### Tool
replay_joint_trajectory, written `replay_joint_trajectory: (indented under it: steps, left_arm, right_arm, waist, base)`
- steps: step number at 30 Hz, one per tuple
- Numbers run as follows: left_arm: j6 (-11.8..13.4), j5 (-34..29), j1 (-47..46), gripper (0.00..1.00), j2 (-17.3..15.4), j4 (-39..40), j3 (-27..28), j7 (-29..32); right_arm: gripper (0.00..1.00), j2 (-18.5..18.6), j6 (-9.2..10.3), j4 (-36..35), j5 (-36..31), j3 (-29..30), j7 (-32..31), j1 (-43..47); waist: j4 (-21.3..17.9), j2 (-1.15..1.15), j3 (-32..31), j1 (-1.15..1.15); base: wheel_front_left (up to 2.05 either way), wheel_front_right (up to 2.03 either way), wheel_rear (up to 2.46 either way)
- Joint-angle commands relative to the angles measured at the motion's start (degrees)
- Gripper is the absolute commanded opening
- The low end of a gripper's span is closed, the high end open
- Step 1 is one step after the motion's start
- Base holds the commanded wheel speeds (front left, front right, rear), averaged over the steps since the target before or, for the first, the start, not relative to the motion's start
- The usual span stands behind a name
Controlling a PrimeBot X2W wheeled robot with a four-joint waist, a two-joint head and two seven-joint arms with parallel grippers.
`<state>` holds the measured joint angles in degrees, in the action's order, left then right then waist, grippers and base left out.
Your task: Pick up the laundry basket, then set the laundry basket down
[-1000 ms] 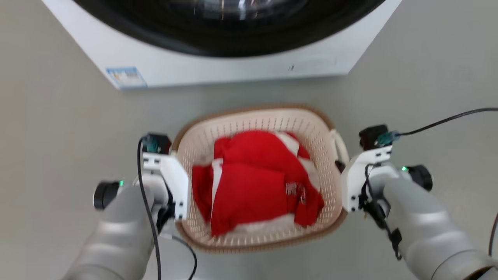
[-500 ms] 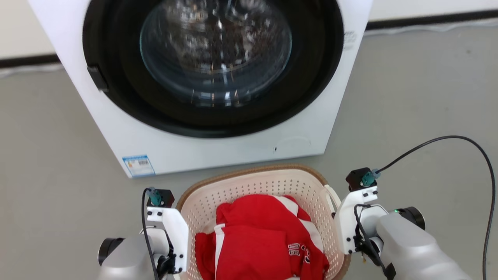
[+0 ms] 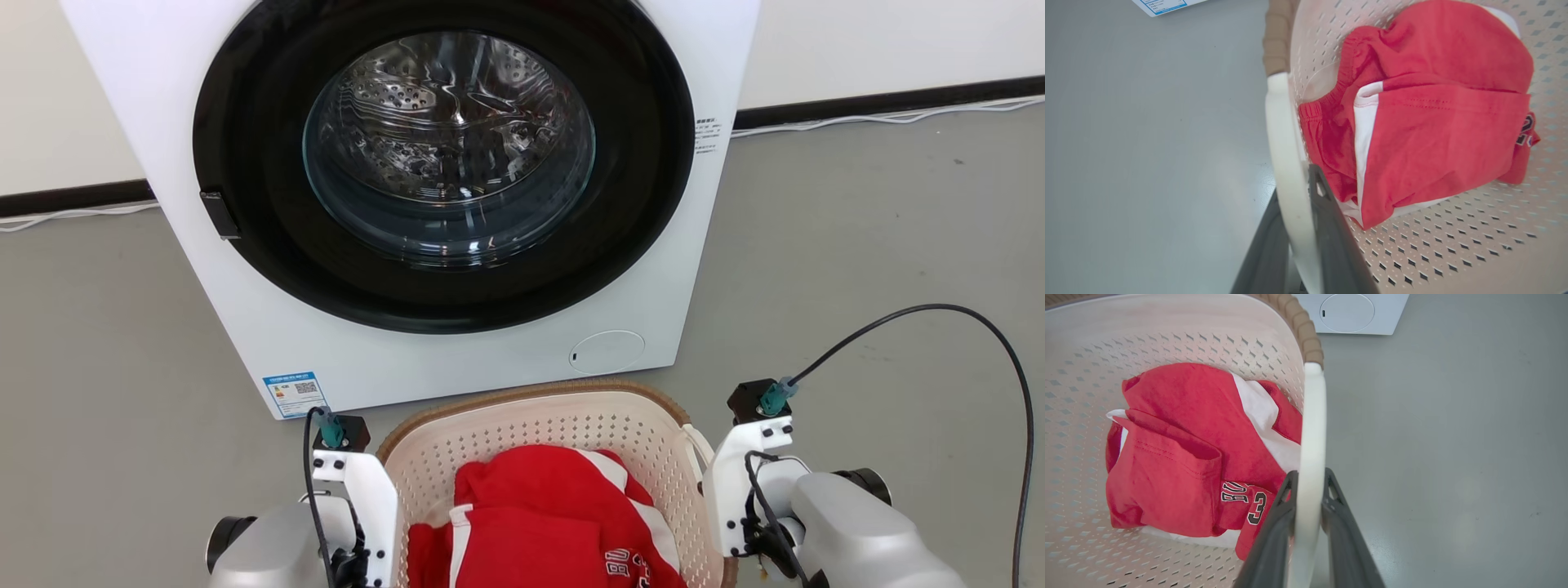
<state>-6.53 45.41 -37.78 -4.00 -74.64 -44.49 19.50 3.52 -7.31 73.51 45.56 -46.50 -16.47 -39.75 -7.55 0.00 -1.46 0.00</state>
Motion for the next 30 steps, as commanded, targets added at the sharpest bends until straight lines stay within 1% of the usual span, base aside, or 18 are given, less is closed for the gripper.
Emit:
replay_joint_trajectory:
  steps: [1,20,30]
  left_arm:
    - [-0.55,-0.01,-1.28,0.00,-1.76,0.68,0.74,0.47]
    - [-0.63,0.98,-1.40,0.00,-2.50,0.68,0.00,1.41]
    - [-0.66,1.07,-1.79,0.00,-2.33,0.68,-0.63,1.71]
  right_arm:
    - [0.00,-0.12,-0.18,-0.47,0.43,-0.94,-0.15,-0.33]
    - [0.00,-0.13,-0.18,-1.62,3.11,-3.02,-1.92,-0.39]
    - [0.00,-0.05,-0.18,-1.83,4.46,-4.05,-2.92,-0.86]
  waist:
    - [-0.02,0.00,-0.11,0.00]
    - [-1.23,0.00,-0.01,0.00]
    - [-1.70,0.00,-0.60,0.00]
  base:
    - [0.00,0.00,0.00]
    - [0.00,0.00,0.00]
    - [0.00,0.00,0.00]
